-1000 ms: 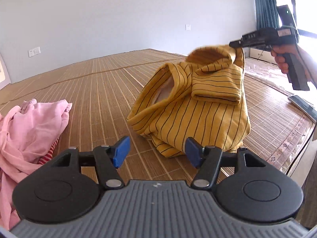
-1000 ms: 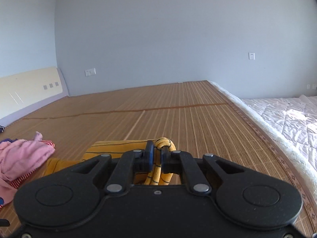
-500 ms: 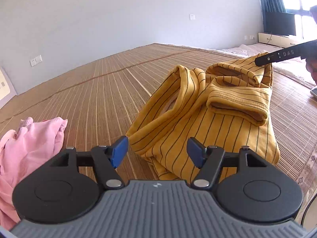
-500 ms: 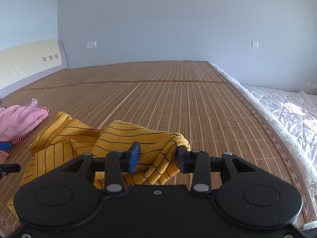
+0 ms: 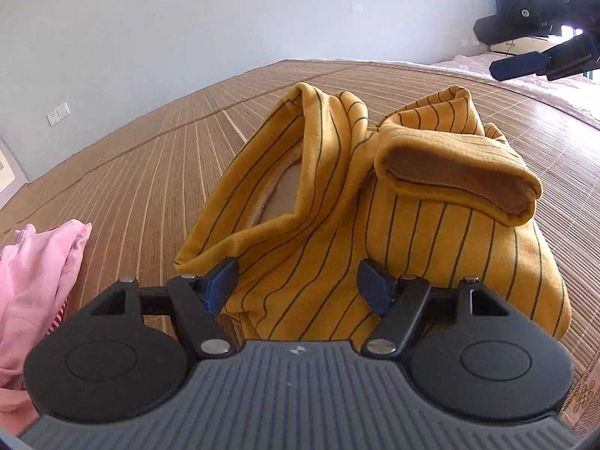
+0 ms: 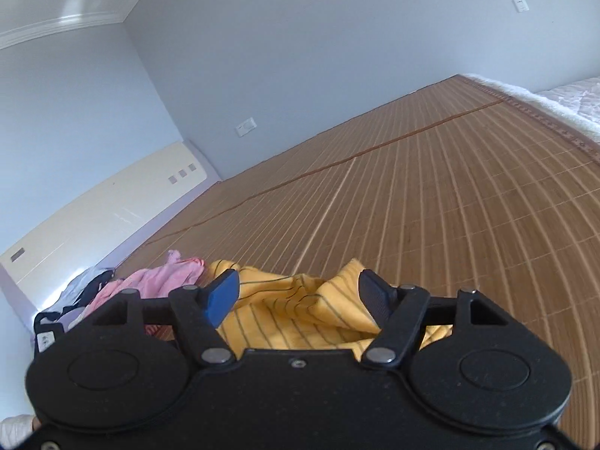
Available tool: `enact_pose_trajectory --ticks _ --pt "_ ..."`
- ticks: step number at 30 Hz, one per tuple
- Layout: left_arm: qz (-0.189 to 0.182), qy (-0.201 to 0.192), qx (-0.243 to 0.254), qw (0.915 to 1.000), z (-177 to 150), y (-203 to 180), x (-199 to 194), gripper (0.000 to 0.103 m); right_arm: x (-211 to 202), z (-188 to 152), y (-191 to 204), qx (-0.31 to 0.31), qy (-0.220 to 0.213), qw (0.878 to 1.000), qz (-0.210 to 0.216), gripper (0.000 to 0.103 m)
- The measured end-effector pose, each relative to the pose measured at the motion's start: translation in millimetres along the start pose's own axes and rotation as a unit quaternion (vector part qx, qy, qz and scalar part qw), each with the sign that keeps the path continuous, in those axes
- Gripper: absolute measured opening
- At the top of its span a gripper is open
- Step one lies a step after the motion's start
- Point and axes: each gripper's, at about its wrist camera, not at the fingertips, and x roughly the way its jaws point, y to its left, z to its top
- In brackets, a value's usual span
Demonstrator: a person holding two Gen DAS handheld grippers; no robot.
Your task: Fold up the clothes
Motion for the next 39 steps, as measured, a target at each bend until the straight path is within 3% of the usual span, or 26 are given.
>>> enact_pose_trajectory --ticks 3,6,11,13,14,15,16,17,19,22,25,26,31,33,35,36,38,39 --pt "-0.003 -0.002 0.003 1.0000 -4 -1 -6 0.075 15 -2 17 -0.029 0.020 0.999 0.037 0.071" --pt "-0.004 -0.006 0.004 1.0000 -10 -3 -10 0.075 27 -10 34 -0.054 0.015 0.997 0.049 0.071" --pt "-0.001 -0.007 0.002 1.0000 -12 -7 -15 0.075 48 -26 54 -0.151 0.063 0.986 -0.030 0.071" --pt "-0.001 -0.007 0.006 1.0000 -13 -8 -16 0.075 48 -29 51 -0.152 0.085 0.984 -0.029 0.070" --pt "-0.001 -0.008 0.005 1.0000 -13 -8 -17 0.075 44 -29 50 -0.150 0.085 0.985 -0.028 0.064" --pt "-0.001 -0.008 0.002 1.0000 -13 -8 -17 0.075 42 -29 49 -0.152 0.086 0.984 -0.024 0.047" --pt "-0.001 -0.007 0.000 1.0000 -14 -7 -16 0.075 40 -28 51 -0.158 0.090 0.983 -0.019 0.036" --pt "-0.001 -0.007 -0.001 1.0000 -14 -6 -16 0.075 38 -26 52 -0.161 0.089 0.983 -0.021 0.013" --pt "0.001 -0.007 0.004 1.0000 -14 -7 -16 0.075 27 -20 51 -0.171 0.067 0.981 -0.057 0.005" --pt "0.005 -0.005 0.014 0.9999 -14 -9 -19 0.075 7 -6 35 -0.170 0.001 0.972 -0.166 0.005" --pt "0.008 -0.004 0.022 0.9997 -13 -11 -20 0.075 -4 -1 7 -0.194 -0.030 0.925 -0.325 0.005" --pt "0.009 -0.004 0.023 0.9997 -13 -12 -21 0.075 -5 0 -3 -0.193 -0.028 0.912 -0.361 0.005" --pt "0.009 -0.003 0.019 0.9998 -14 -13 -23 0.075 -3 4 -41 -0.180 0.003 0.876 -0.447 0.010" --pt "0.006 -0.005 0.016 0.9998 -14 -10 -24 0.075 -7 5 -43 -0.184 -0.005 0.870 -0.458 0.030" --pt "0.005 -0.012 0.010 0.9999 -13 -4 -25 0.075 -14 5 -39 -0.187 -0.022 0.869 -0.458 0.043" --pt "0.005 -0.017 0.010 0.9998 -13 -2 -27 0.075 -18 5 -36 -0.186 -0.032 0.870 -0.454 0.042" --pt "0.010 -0.025 0.016 0.9995 -13 1 -33 0.075 -25 6 -28 -0.178 -0.051 0.884 -0.430 0.042" --pt "0.015 -0.027 0.019 0.9993 -13 4 -36 0.075 -27 5 -25 -0.169 -0.054 0.899 -0.401 0.042"
